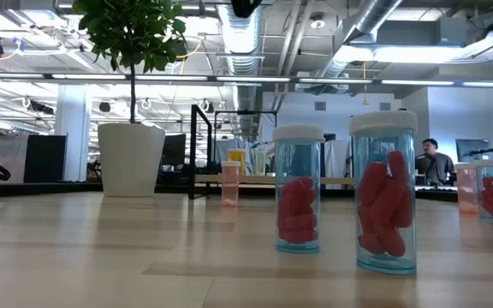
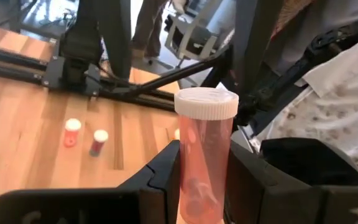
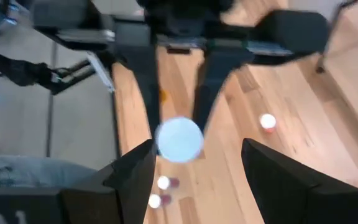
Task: Pick and place medicine bottles onto shelf by color
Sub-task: Put the top pink pill bottle on the shelf
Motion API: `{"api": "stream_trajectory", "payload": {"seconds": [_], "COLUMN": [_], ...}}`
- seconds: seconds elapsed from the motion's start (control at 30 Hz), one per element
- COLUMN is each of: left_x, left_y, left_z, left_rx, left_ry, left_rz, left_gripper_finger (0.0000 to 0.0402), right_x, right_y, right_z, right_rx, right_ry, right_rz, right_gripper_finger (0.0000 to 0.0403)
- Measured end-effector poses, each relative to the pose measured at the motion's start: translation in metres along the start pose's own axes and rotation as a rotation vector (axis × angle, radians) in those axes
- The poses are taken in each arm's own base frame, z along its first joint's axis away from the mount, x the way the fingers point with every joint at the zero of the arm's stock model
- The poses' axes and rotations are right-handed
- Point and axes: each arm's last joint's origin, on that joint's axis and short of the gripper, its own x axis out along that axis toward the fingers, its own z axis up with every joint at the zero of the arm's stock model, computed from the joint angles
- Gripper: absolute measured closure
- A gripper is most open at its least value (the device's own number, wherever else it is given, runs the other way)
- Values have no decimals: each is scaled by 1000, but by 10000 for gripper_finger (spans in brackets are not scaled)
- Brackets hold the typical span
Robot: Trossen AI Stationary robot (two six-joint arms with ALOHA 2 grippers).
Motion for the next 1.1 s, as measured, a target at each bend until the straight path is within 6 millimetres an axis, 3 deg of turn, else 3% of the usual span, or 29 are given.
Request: {"api": "stream_trajectory", "payload": {"seconds": [0.67, 1.1], "left_x": [-1, -4], "left_y": [1, 7], "left_z": [-1, -1], "left_rx": [0, -7], "left_ry": [23, 31], "left_rz": [-12, 8], "left_gripper_finger": [317, 317], "right_x": [31, 31], "right_y": [2, 1], "right_z": [6, 3], "right_rx": [-49, -46], "right_ry": [20, 48], "right_rz": [31, 15], "right_gripper_finger": [148, 234]}}
